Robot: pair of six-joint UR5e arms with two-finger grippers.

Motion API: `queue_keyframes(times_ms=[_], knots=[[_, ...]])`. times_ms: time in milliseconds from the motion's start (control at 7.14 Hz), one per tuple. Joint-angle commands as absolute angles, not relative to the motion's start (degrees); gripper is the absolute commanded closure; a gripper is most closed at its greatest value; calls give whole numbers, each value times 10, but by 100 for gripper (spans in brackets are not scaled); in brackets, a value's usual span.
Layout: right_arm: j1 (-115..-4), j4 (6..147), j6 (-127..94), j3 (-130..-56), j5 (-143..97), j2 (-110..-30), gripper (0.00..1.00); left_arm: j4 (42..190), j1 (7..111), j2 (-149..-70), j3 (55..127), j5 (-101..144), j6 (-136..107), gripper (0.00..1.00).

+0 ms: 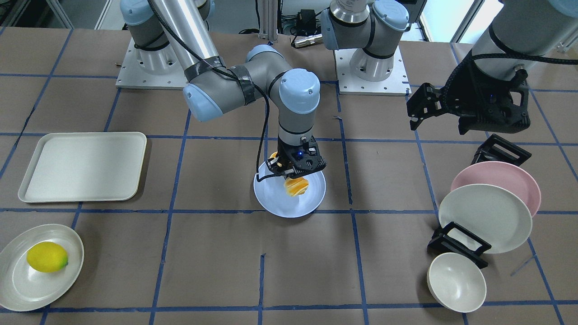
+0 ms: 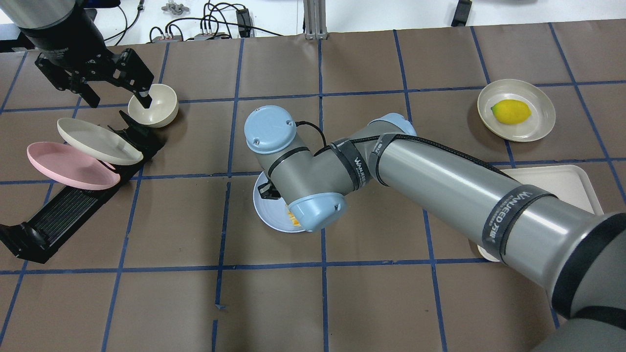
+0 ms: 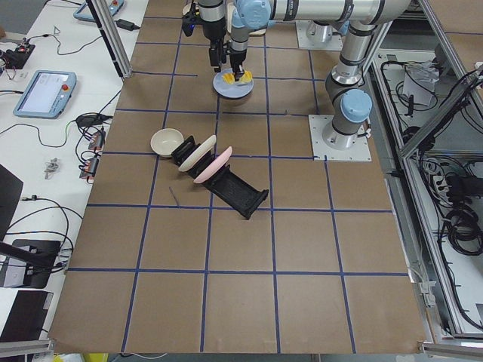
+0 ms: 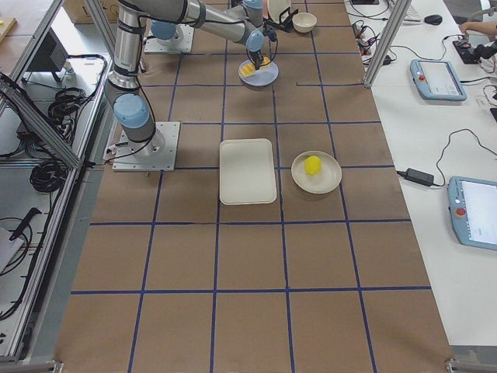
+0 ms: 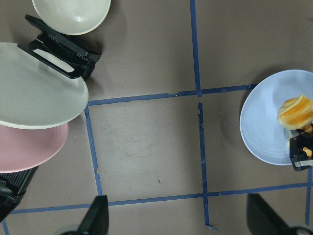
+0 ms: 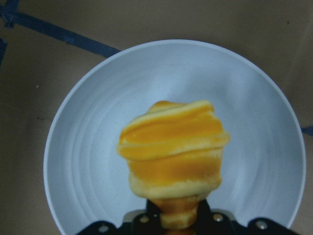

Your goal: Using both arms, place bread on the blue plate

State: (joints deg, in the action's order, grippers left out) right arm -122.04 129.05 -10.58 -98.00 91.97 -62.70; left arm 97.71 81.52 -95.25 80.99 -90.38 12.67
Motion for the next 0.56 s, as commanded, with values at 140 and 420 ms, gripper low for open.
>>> queue_keyframes(times_ms=[140,420], knots=[[-1221,1285,-107,-977,914,-626,19,980,809,-954,805,-887,127,0],[-1221,1284,-107,-976,911,-626,16,979,809,-953,809,-883,127,0]])
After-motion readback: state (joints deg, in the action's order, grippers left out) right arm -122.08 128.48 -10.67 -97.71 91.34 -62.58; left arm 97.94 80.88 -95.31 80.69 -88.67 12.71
